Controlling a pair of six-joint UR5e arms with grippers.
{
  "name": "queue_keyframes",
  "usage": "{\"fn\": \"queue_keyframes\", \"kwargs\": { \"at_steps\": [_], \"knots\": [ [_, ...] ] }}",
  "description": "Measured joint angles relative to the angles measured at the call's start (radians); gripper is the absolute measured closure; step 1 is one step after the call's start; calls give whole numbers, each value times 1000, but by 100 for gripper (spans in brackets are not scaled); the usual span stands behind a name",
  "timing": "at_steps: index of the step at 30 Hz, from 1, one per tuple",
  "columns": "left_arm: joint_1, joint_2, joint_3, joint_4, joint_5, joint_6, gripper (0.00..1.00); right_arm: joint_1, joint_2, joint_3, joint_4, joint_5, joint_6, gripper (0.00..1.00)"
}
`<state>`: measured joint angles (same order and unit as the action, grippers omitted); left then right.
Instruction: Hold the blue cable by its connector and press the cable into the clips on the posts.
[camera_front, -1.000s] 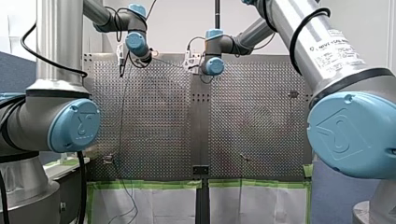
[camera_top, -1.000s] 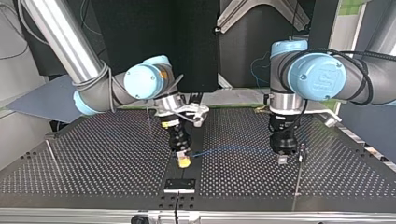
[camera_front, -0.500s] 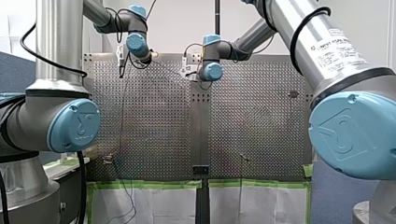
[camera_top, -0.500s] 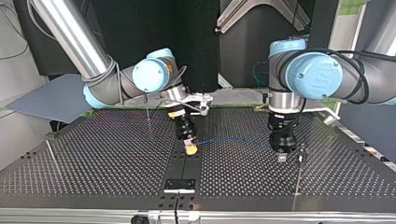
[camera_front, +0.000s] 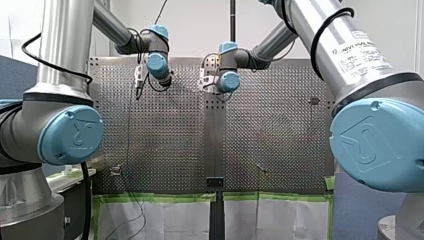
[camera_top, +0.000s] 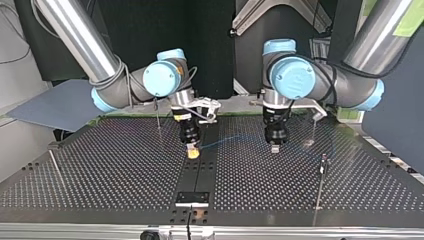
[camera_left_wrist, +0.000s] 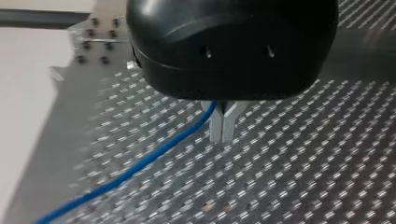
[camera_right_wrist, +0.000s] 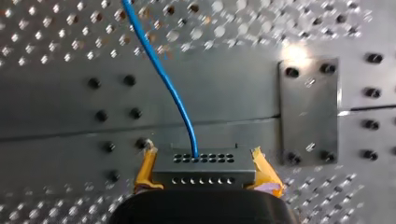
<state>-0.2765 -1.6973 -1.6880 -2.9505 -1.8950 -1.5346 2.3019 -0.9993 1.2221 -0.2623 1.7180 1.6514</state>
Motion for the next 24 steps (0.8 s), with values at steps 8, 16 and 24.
{"fn": "queue_keyframes", "kwargs": {
  "at_steps": [8, 16, 24],
  "knots": [
    [-43, -34, -76, 76, -29, 10, 100, 8, 0, 76, -69, 76, -3, 100],
    [-59, -45, -158, 159, -30, 13, 100, 16, 1, 152, -144, 151, -4, 100],
    [-85, -116, -231, 241, -36, 27, 100, 5, 2, 225, -217, 183, -9, 100]
  ]
}}
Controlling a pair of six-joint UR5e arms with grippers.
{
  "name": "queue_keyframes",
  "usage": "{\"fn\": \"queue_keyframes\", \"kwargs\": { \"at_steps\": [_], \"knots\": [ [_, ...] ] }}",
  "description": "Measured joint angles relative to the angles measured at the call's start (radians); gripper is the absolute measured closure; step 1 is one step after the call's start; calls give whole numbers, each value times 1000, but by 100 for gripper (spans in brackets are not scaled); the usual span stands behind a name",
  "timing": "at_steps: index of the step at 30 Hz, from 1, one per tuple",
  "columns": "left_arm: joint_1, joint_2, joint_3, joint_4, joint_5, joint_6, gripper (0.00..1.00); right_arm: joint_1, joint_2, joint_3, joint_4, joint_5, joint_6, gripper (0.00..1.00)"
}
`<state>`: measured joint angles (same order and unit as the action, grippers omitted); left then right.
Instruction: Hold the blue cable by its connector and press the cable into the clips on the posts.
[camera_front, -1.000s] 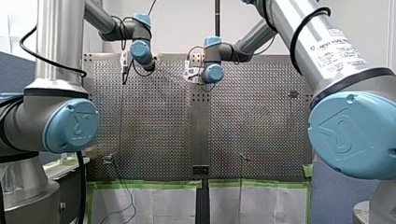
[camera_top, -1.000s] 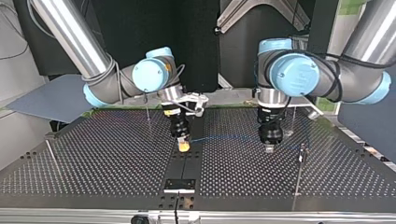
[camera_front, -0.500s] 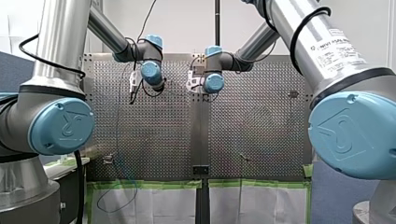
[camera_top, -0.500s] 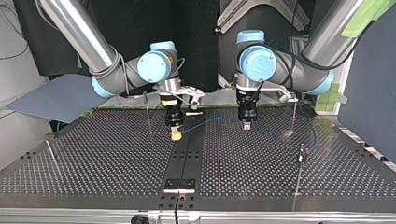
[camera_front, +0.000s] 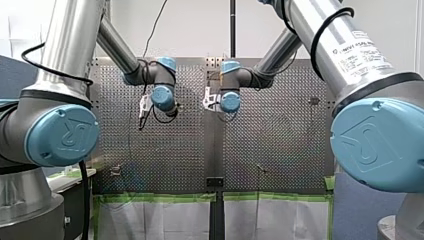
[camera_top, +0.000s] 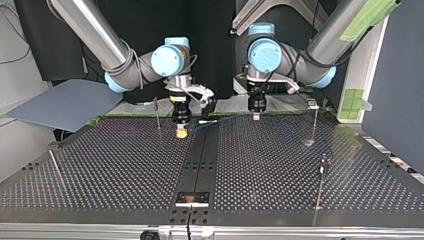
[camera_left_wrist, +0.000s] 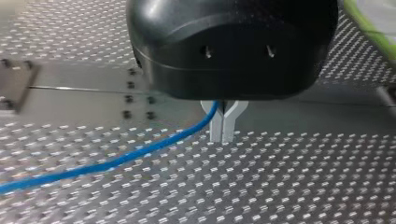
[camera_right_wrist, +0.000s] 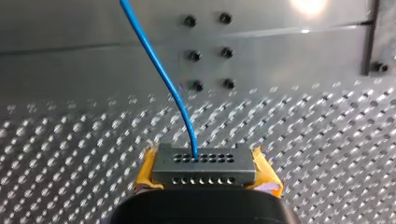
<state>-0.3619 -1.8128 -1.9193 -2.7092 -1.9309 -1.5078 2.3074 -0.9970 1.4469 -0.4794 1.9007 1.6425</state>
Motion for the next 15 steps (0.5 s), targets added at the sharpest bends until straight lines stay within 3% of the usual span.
{"fn": "queue_keyframes", "kwargs": {
  "at_steps": [8, 15],
  "knots": [
    [-26, -54, -48, 72, -6, -14, 100, -9, 5, 87, -87, 49, -29, 100],
    [-59, -91, -75, 140, -10, -16, 100, -14, 50, 153, -153, 66, -25, 100]
  ]
}}
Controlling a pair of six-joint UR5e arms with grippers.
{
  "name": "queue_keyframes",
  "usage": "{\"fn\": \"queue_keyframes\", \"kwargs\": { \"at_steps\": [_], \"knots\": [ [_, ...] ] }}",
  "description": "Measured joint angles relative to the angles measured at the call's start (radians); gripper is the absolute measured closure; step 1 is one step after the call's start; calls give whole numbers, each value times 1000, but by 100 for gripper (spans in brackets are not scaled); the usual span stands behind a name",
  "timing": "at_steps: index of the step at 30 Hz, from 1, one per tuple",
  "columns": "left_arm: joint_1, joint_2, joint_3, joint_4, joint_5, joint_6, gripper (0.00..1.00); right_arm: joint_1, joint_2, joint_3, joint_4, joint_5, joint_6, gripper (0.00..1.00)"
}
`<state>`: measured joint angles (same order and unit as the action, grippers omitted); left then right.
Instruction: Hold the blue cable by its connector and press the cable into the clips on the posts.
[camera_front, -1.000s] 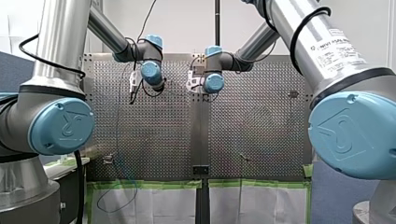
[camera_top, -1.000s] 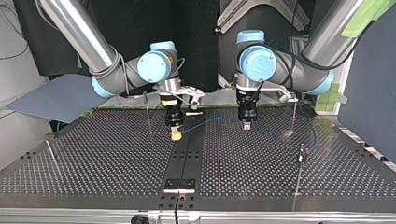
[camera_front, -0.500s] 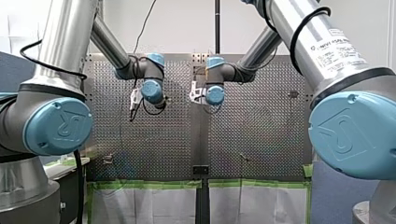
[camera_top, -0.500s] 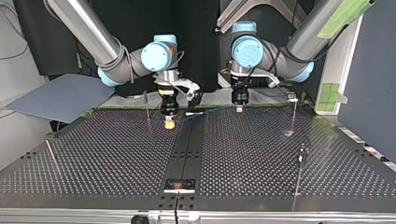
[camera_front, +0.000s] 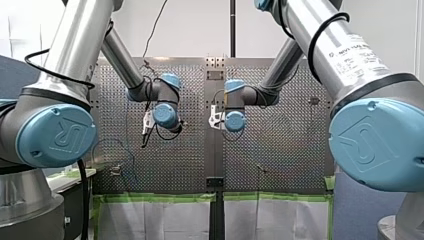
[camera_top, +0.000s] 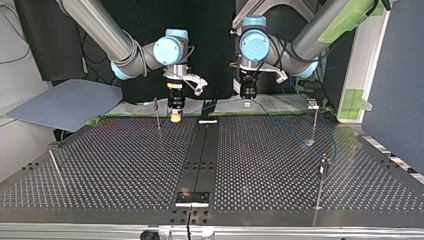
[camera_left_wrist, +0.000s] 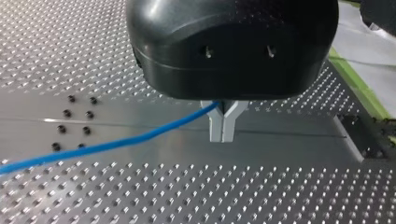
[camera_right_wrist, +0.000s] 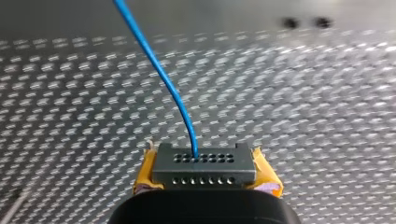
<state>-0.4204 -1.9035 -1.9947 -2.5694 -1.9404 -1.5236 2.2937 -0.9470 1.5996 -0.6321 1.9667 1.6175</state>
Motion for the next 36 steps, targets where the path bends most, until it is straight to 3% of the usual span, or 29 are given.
{"fn": "queue_keyframes", "kwargs": {
  "at_steps": [6, 13, 18, 24, 29, 36],
  "knots": [
    [-37, -58, -2, 60, -4, -2, 100, -7, 56, 57, -57, 8, 18, 100],
    [-66, -121, -5, 126, -42, -12, 100, -33, 120, 121, -109, 13, -5, 100],
    [-83, -163, -6, 166, -58, -6, 100, -56, 166, 167, -146, 13, -4, 100],
    [-102, -215, -6, 217, -60, -11, 100, -90, 222, 223, -174, 14, -4, 100],
    [-115, -261, -5, 246, -53, -13, 100, -131, 270, 271, -205, 5, -9, 100],
    [-138, -334, 16, 284, -44, -1, 100, -199, 312, 340, -240, -49, -28, 100]
  ]
}}
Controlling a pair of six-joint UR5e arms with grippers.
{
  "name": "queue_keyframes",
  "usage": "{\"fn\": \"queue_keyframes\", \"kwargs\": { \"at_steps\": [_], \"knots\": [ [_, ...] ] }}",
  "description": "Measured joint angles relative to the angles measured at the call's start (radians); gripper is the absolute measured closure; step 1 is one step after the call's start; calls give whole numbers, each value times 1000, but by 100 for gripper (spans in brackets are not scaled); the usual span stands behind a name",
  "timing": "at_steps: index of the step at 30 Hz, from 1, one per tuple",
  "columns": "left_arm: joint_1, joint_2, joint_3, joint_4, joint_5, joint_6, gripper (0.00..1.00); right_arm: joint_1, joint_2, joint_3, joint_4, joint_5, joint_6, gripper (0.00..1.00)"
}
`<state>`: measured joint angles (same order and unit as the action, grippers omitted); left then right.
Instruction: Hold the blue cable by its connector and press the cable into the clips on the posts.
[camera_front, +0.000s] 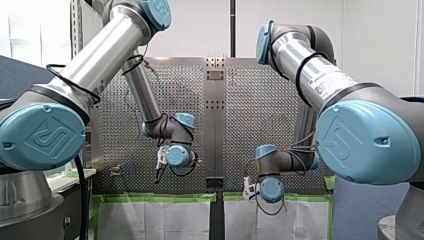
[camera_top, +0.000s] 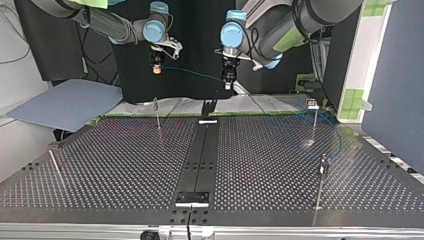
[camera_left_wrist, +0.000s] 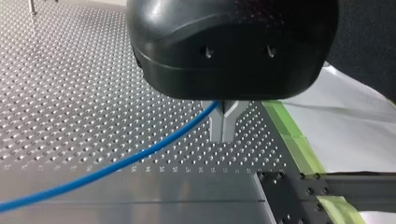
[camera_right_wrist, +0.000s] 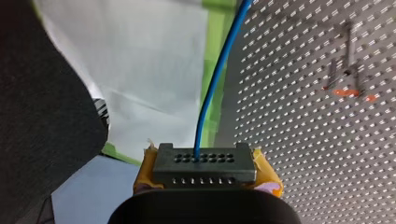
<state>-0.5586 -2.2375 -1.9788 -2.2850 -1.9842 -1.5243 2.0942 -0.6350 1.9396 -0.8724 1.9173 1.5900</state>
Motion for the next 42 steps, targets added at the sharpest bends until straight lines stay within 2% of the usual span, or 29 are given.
{"fn": "queue_keyframes", "kwargs": {
  "at_steps": [4, 7, 16, 21, 26, 31, 36, 42],
  "knots": [
    [-20, -36, 28, 16, 1, -1, 100, -41, 3, 39, -37, -40, -24, 100],
    [-40, -66, 57, 8, -4, -2, 100, -70, 3, 53, -65, -69, -35, 100],
    [-91, -159, 140, 0, -11, -14, 100, -166, -10, 47, -154, -164, -37, 100],
    [-119, -197, 175, -12, -14, -26, 100, -213, -33, 23, -154, -212, -28, 100],
    [-156, -238, 217, -45, -26, -46, 100, -258, -44, -13, -120, -254, -25, 100],
    [-188, -279, 267, -53, -37, -83, 100, -286, -45, -37, -90, -272, -34, 100],
    [-202, -289, 316, -87, -56, -96, 100, -301, -45, -52, -84, -286, -49, 100],
    [-212, -289, 376, -121, -68, -106, 100, -323, -44, -81, -64, -332, -63, 100]
  ]
}}
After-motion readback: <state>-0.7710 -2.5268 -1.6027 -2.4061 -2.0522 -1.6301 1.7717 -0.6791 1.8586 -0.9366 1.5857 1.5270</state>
